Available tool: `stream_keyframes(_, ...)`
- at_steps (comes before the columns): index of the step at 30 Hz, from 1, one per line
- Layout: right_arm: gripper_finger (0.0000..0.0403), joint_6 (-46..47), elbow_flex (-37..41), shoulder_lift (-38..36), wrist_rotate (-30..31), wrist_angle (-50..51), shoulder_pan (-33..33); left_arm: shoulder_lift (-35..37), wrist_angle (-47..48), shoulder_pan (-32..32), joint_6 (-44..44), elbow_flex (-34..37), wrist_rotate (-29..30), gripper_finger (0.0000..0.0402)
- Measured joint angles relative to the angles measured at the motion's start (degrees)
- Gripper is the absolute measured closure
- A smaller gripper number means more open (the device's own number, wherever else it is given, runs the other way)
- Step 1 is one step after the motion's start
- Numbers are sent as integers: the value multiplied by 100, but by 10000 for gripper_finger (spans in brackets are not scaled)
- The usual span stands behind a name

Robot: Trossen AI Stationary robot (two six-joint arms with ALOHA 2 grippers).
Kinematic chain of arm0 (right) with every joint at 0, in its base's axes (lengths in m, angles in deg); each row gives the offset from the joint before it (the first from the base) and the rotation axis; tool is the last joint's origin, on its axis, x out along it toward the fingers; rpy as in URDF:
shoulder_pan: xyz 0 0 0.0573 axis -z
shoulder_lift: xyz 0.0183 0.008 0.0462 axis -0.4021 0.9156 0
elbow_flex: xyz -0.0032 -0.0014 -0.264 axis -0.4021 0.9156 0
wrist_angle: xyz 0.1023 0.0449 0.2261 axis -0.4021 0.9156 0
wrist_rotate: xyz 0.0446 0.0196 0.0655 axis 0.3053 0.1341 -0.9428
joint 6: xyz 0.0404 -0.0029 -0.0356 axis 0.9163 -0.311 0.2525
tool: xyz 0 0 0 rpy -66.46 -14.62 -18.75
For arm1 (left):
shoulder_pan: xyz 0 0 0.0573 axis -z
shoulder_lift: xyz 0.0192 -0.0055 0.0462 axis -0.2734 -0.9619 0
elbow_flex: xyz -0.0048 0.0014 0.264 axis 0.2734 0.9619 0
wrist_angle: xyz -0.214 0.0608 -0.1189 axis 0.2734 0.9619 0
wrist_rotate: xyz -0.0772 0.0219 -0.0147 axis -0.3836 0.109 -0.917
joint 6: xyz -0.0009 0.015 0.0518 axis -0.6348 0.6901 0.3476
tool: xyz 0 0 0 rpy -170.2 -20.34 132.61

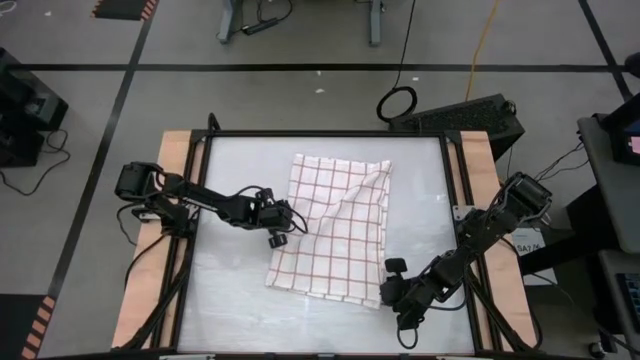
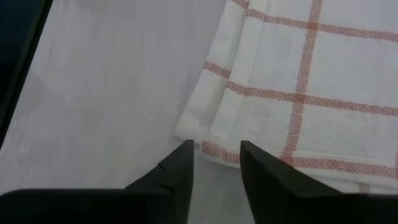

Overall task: Roll towel
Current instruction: Fold the white checkered towel

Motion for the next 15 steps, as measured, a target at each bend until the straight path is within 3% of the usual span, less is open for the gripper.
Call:
stream_keyframes(3,257,-97,0,25,-75,-1,2,0,2,0,2,0,0,336)
stream_keyframes(5,266,-97,2,28,-25,13,2,0,0,0,2,0,-2,336)
stream_keyframes(12,379,-97,2,28,-118,-16,4,0,2,2,2,0,0,336)
stream_keyframes(15,386,-101,2,28,-131,-144,-55,0,4,2,2,0,-2,336)
